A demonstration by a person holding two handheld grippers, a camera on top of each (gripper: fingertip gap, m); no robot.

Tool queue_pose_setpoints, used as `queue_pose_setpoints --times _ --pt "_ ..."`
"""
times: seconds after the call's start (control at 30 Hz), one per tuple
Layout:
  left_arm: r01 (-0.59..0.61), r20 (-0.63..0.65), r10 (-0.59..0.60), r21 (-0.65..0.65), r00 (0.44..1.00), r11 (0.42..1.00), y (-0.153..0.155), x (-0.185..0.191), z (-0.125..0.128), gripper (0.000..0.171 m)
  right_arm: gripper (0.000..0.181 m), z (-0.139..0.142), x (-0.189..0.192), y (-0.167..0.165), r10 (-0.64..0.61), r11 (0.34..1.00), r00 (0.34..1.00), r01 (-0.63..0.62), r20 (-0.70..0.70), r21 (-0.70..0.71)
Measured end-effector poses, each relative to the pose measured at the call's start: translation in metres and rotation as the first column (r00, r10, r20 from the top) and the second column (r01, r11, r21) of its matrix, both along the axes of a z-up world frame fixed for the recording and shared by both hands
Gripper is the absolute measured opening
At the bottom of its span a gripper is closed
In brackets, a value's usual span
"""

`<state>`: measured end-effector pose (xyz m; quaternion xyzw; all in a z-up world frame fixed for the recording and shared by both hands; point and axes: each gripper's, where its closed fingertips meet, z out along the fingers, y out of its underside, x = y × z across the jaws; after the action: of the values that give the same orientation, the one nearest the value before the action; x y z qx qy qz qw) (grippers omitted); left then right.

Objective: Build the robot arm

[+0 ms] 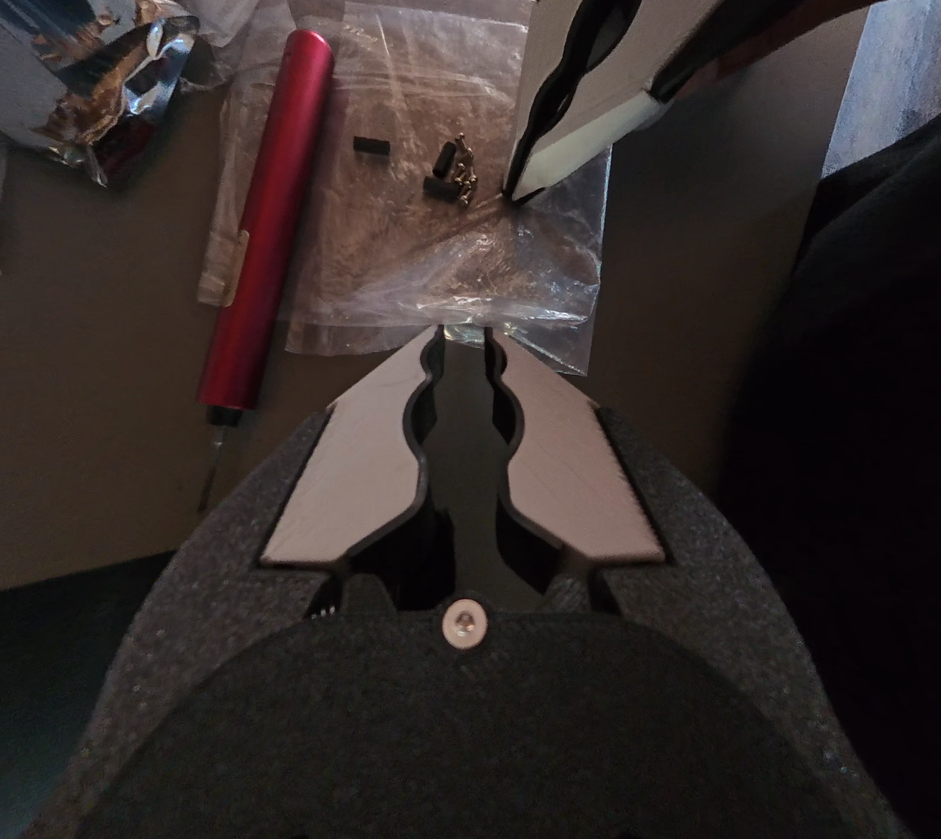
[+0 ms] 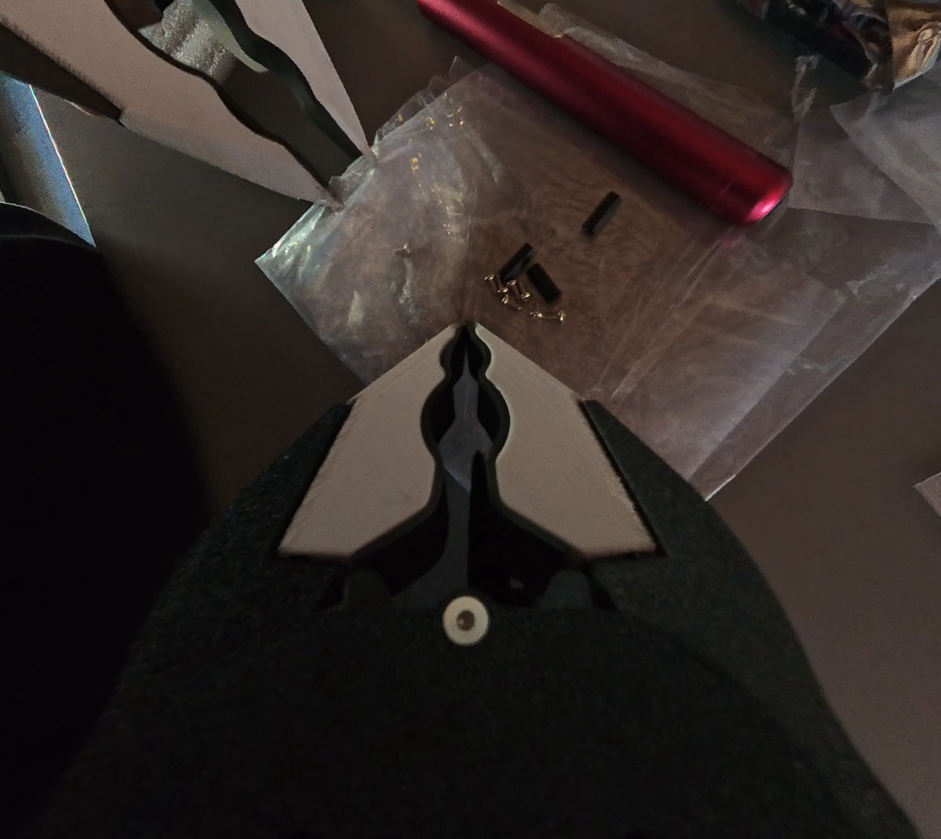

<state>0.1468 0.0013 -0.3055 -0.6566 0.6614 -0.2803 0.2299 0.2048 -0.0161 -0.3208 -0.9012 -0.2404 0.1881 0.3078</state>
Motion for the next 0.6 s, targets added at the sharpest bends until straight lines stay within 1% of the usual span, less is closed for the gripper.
queue_pose_setpoints --times 0.1,0.2,0.23,0.27,0.37,0.47,0.5,0.6 --pt "0.02 0.025 -0.019 -0.03 0.999 0.999 -0.004 0.001 0.004 0.015 0.0 0.0 0.0 0.0 -0.002 1.0 1.0 0.002 -0.012 -0.003" --pt "0.051 0.1 -0.036 -0.149 0.994 0.988 -0.017 0.005 0.01 0.012 0.0 0.0 0.0 0.0 0.001 1.0 1.0 -0.001 -0.015 -0.006" --pt "0.045 0.123 -0.024 -0.169 0.992 0.985 -0.018 0.007 0.012 0.011 0.0 0.0 0.0 0.0 0.003 1.0 1.0 -0.003 -0.014 -0.007" --pt "0.037 0.117 -0.017 -0.172 0.993 0.984 -0.016 0.007 0.009 0.011 0.0 0.0 0.0 0.0 0.005 1.0 1.0 -0.005 -0.013 -0.006" --pt "0.012 0.021 -0.01 -0.095 1.0 0.995 -0.005 0.007 -0.01 0.019 0.0 0.0 0.0 0.0 0.009 1.0 1.0 -0.009 -0.024 -0.006" --pt "0.04 -0.002 -0.04 -0.07 0.999 0.997 -0.006 0.011 -0.011 0.017 0.0 0.0 0.0 0.0 0.012 1.0 1.0 -0.013 -0.029 -0.009" --pt "0.055 0.0 -0.055 -0.062 0.998 0.997 -0.008 0.012 -0.011 0.017 0.0 0.0 0.0 0.0 0.013 1.0 1.0 -0.013 -0.029 -0.009" --pt "0.087 0.09 -0.081 -0.061 0.993 0.994 -0.015 0.024 -0.002 0.014 0.0 0.0 0.0 0.0 0.009 1.0 0.999 -0.01 -0.034 -0.007"
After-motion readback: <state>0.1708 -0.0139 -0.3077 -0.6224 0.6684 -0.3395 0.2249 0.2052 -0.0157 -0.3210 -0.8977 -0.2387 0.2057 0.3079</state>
